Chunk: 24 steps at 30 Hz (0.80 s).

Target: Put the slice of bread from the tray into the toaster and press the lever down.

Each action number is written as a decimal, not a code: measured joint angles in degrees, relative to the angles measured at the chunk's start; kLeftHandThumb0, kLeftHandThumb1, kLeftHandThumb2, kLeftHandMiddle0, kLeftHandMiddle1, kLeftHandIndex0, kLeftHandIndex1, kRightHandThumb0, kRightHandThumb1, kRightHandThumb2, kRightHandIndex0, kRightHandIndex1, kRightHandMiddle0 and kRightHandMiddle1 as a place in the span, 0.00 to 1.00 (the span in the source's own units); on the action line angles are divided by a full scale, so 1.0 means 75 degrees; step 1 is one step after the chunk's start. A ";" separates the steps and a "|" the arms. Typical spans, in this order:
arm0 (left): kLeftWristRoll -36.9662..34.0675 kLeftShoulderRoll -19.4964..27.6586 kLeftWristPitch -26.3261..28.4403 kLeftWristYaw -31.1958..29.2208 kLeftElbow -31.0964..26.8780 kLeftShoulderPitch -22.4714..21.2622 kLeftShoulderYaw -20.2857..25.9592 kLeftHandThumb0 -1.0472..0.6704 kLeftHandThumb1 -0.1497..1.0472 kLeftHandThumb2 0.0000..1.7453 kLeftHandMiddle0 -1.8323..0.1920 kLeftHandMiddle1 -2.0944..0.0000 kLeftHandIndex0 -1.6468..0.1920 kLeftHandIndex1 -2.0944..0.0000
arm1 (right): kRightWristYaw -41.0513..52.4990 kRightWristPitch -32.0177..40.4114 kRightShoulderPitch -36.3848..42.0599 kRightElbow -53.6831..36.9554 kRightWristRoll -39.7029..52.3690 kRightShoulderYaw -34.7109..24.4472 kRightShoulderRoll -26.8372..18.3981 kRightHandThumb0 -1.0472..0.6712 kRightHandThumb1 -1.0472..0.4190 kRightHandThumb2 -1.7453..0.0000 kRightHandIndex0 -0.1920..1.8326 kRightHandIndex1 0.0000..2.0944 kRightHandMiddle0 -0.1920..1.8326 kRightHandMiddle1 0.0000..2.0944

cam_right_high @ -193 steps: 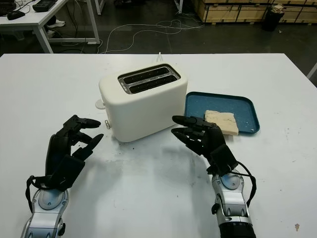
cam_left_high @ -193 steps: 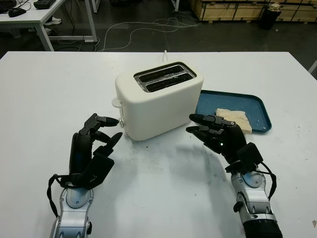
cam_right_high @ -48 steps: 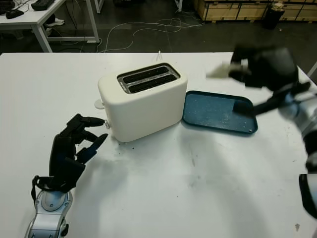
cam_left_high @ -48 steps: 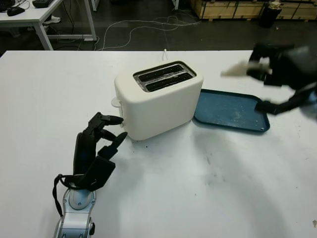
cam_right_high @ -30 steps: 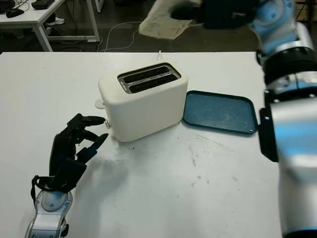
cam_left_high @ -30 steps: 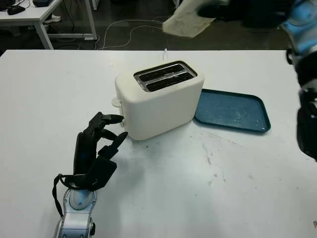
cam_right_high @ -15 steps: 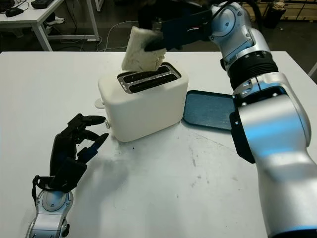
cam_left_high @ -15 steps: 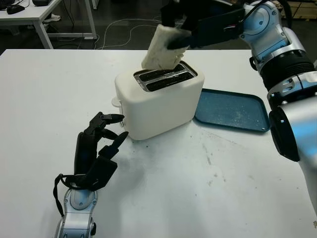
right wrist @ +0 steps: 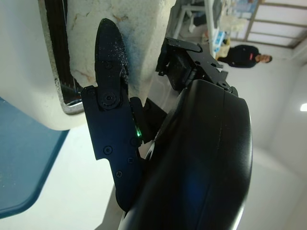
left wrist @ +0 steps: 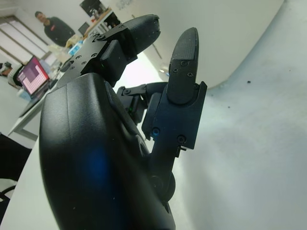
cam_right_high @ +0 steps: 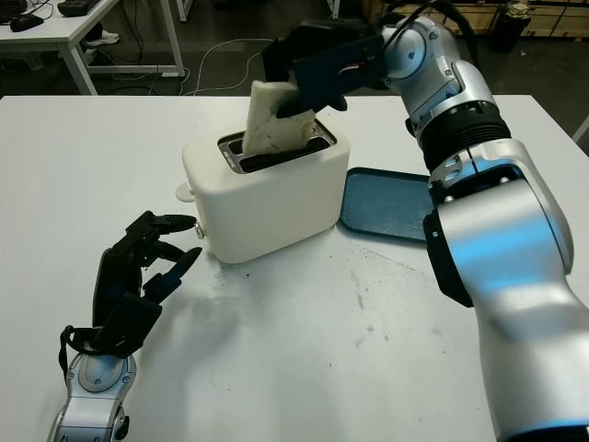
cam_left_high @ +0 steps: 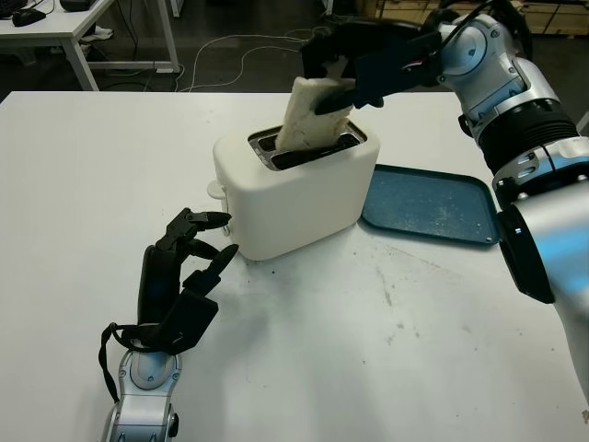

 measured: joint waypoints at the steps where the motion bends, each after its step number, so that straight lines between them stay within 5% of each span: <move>1: 0.0000 -0.0001 0.0005 0.0000 0.0000 0.0000 0.0000 0.41 0.89 0.13 0.68 0.28 0.63 0.60 | 0.0000 0.0021 0.0000 0.0002 -0.0005 0.0000 -0.0004 0.30 0.09 0.81 0.66 0.83 0.56 0.83; 12: 0.0006 -0.0013 0.0029 0.0020 0.0000 0.0000 -0.0003 0.41 0.89 0.13 0.69 0.29 0.63 0.60 | -0.0002 0.0044 0.0139 0.0141 -0.0338 0.0221 -0.0026 0.30 0.09 0.81 0.66 0.83 0.56 0.83; 14: 0.0006 -0.0013 0.0029 0.0023 0.0000 0.0000 -0.0003 0.42 0.89 0.13 0.68 0.29 0.62 0.60 | -0.0001 0.0044 0.0164 0.0141 -0.0490 0.0337 -0.0029 0.30 0.09 0.80 0.57 0.82 0.53 0.83; 15: 0.0007 -0.0013 0.0029 0.0027 0.0000 0.0000 -0.0004 0.41 0.89 0.13 0.68 0.29 0.62 0.60 | -0.0003 0.0044 0.0174 0.0140 -0.0564 0.0429 -0.0036 0.30 0.09 0.79 0.54 0.71 0.53 0.83; 21: 0.0005 -0.0020 0.0029 0.0029 0.0000 0.0000 -0.0005 0.41 0.89 0.13 0.68 0.29 0.63 0.60 | -0.0001 -0.0043 0.0381 0.0071 -0.0821 0.0750 -0.0043 0.32 0.09 0.80 0.64 0.83 0.53 0.83; 24: 0.0005 -0.0018 0.0027 0.0029 0.0000 0.0000 -0.0004 0.41 0.89 0.14 0.68 0.29 0.63 0.60 | -0.0007 -0.0059 0.0397 0.0004 -0.0821 0.0805 -0.0043 0.26 0.09 0.89 0.57 0.83 0.50 0.78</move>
